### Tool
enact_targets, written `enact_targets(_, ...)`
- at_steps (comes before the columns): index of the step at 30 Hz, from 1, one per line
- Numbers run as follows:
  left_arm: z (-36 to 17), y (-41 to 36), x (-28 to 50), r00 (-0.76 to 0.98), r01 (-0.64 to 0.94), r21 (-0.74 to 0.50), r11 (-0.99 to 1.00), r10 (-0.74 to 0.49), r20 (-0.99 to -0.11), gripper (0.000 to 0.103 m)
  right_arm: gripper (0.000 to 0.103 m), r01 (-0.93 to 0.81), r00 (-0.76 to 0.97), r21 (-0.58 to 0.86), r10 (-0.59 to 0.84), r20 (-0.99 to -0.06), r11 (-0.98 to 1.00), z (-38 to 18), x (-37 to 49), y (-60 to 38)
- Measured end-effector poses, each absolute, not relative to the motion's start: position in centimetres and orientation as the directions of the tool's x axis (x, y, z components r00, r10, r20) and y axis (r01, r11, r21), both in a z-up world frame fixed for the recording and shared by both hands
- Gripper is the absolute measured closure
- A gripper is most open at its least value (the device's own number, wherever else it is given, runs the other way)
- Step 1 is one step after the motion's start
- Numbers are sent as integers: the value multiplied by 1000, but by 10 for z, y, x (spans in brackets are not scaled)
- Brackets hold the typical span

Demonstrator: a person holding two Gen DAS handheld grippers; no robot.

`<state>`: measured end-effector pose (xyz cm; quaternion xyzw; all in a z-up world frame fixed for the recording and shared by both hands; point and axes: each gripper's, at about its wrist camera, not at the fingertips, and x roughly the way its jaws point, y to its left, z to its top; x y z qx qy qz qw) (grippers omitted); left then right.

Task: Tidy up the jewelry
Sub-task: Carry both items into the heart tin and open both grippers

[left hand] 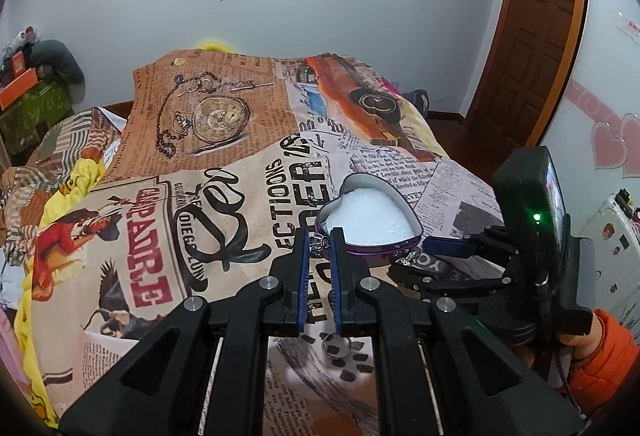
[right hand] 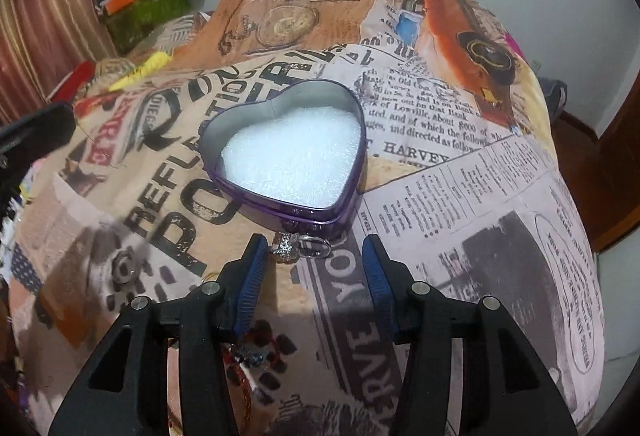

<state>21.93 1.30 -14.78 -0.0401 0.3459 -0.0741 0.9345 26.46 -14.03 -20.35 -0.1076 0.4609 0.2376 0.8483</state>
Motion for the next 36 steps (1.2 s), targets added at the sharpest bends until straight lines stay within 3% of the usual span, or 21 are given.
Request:
enact_targets(2,-149,12,220,749,110,-127,986,-166,-641,95,61,-505,470,31,305,-828,862,-203,264,-140)
enact_targets(4,-150,12,221,748,111,-129,985,-168,-642,95,74,-511,466,33,309,-829,859,-203,263,-140)
enact_targets(23,-144,-6,249,758,136,-95,986,-165,-631,95,75,-495,560,98,403,-724,863,-150,263,-156)
enact_targets(36,-150,-9,275,725,185,-129,974,-224,-651,95,75,-518,558,121,442,-703,847,-151,284,-150)
